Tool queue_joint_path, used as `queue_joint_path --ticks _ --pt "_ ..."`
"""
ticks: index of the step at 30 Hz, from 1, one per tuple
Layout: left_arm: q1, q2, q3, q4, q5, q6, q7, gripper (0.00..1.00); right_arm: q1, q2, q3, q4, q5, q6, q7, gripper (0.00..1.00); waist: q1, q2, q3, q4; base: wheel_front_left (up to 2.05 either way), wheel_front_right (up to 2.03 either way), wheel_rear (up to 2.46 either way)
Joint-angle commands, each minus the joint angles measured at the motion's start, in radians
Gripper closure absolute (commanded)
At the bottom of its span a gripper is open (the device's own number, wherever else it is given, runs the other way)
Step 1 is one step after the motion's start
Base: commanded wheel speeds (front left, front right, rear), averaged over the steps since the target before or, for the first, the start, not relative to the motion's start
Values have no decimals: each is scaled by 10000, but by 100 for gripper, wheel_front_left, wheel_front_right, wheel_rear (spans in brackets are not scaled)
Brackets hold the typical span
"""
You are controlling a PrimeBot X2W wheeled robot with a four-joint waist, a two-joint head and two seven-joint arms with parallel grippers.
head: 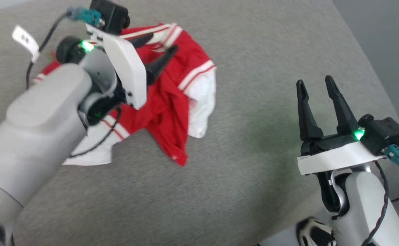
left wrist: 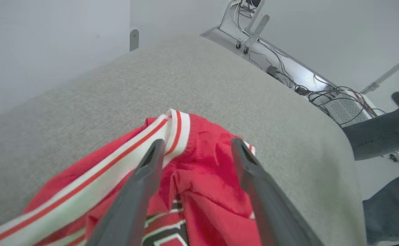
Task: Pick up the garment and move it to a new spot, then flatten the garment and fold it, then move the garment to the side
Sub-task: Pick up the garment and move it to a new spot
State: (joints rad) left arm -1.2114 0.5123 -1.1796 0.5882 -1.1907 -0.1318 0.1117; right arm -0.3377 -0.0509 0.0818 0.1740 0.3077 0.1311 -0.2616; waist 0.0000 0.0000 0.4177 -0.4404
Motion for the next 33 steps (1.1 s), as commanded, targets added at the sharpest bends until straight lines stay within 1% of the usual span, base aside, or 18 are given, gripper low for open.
queue_joint_path --ticks 1,3,5,9,13,15,16,19,22,24,27,29,32,33 --pt "358 22 26 -90 -146 30 -270 0 -5 -12 -46 98 -191 -7 -48 0 0 0 -550 679 0 0 0" --pt "717 136 177 -226 -373 30 -943 0 -16 -9 -88 264 -520 -7 -48 0 0 0 -792 1065 0 0 0" --pt "1167 220 188 -173 -307 30 -1697 0 2 -11 -218 466 -880 -7 -48 0 0 0 -1056 1488 0 0 0" --pt "2432 212 443 339 -703 30 -3072 0 146 -15 -495 883 -1470 -7 -48 0 0 0 -1553 2283 0 0 0" --pt "3637 68 913 907 -943 34 -3676 0 419 -50 -887 1222 -1995 -7 -48 0 0 0 -2079 3103 0 0 0" --pt "4258 33 1356 1066 -946 33 -3765 0 639 -153 -1070 1361 -2111 -7 -48 0 0 0 -2333 3475 0 0 0" --pt "4448 71 1746 1056 -756 37 -3770 0 741 -196 -1139 1404 -2128 -7 -49 0 0 0 -2437 3645 0 0 0" --pt "5589 68 3151 867 36 124 -3773 0 1058 -317 -1333 1449 -2172 -7 -47 0 0 0 -2741 4040 0 0 0" --pt "6838 28 4773 365 1102 435 -3776 0 1386 -456 -1494 1470 -2116 -7 -49 0 0 0 -3018 4304 0 0 0" --pt "7685 -4 5843 -141 2022 745 -3779 0 1597 -540 -1613 1464 -2057 -7 -49 0 0 0 -3169 4456 0 0 0" --pt "9074 -147 7321 -1064 3463 1089 -3776 0 1835 -674 -1827 1441 -2010 -7 -49 0 0 0 -3344 4603 0 0 0" --pt "9895 -408 8185 -1678 4252 1203 -3765 0 1973 -728 -2018 1399 -1986 -7 -47 0 0 0 -3445 4694 0 0 0" --pt "10950 -636 9298 -2558 5573 1290 -3768 0 2146 -784 -2200 1340 -1946 -7 -49 0 0 0 -3598 4769 0 0 0" --pt "11667 -869 9992 -3092 6417 1387 -3768 0 2269 -813 -2276 1332 -1955 -7 -49 0 0 0 -3741 4768 0 0 0"
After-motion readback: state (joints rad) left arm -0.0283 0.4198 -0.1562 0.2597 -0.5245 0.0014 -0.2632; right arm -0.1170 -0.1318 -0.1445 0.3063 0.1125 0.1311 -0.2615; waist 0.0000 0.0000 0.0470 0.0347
